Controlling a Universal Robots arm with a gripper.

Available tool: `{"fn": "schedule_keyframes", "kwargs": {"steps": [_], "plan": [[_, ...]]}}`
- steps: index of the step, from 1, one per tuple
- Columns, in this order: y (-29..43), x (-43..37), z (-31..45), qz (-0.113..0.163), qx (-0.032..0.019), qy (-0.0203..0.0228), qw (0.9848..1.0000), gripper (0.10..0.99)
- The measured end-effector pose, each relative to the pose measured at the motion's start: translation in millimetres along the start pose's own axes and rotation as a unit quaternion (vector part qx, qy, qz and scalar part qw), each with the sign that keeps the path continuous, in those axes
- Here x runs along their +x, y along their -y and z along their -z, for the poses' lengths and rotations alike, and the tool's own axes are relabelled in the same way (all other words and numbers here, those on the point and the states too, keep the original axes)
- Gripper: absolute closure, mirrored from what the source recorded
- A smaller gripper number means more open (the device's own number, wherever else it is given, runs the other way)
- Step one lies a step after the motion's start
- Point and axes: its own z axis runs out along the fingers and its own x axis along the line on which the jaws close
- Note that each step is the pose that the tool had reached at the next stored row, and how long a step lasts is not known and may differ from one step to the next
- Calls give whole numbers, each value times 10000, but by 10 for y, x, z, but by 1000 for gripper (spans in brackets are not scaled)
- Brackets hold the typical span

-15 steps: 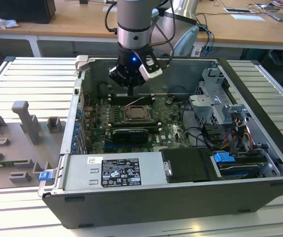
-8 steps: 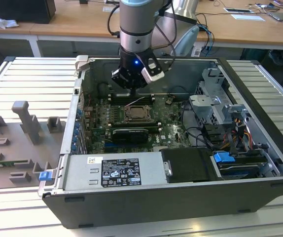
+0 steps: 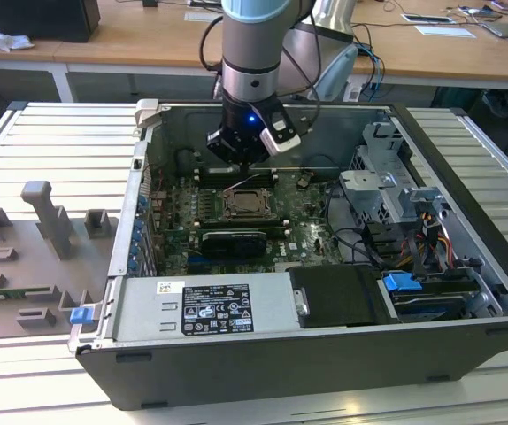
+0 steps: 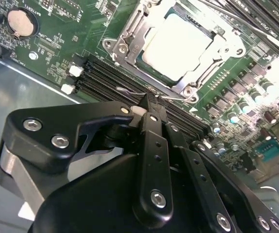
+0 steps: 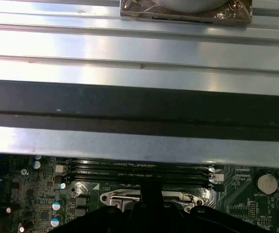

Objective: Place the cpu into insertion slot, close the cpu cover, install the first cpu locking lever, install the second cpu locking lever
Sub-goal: 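Install the first cpu locking lever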

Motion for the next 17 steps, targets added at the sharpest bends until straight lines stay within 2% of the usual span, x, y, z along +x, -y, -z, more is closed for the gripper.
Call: {"fn": "schedule_keyframes", "kwargs": {"steps": [5, 17], "plan": [[2, -87, -40, -8, 0, 1, 10000, 980], [1, -162, -165, -53, 1, 6, 10000, 980]]}}
